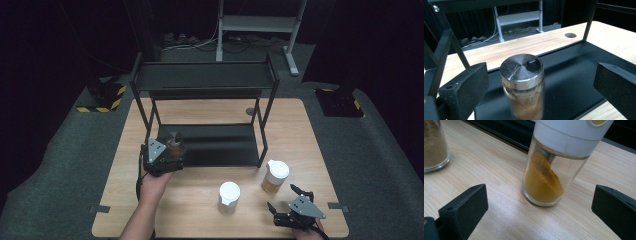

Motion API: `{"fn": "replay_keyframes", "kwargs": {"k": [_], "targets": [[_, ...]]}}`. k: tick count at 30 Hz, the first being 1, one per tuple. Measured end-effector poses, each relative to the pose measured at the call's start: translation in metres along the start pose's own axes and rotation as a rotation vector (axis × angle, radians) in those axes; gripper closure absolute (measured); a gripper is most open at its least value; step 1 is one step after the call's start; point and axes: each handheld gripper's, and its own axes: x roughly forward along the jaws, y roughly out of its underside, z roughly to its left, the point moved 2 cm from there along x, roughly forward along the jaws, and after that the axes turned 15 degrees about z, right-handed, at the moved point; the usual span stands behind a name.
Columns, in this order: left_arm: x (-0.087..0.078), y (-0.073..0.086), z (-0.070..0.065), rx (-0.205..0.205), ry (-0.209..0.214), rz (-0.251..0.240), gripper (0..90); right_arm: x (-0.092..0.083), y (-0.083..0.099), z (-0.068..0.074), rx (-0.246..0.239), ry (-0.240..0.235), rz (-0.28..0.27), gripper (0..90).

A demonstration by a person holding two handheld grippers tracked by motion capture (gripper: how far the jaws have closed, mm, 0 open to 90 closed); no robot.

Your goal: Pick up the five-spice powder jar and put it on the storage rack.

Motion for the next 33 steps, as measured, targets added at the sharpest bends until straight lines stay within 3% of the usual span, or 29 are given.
{"fn": "replay_keyframes", "kwargs": {"k": [13,19,33], "targets": [[-0.026,0.014,-0.007,0.004,0.017,-0.02,0.4,0.0,0.0,0.0,-0.002,0.001,0.001,0.1],[-0.036,0.022,-0.013,0.024,0.013,-0.015,0.4,0.0,0.0,0.0,-0.002,0.002,0.002,0.1],[-0.046,0.041,-0.022,0.04,0.017,0.01,0.4,0.0,0.0,0.001,-0.003,0.003,0.002,0.1]]}}
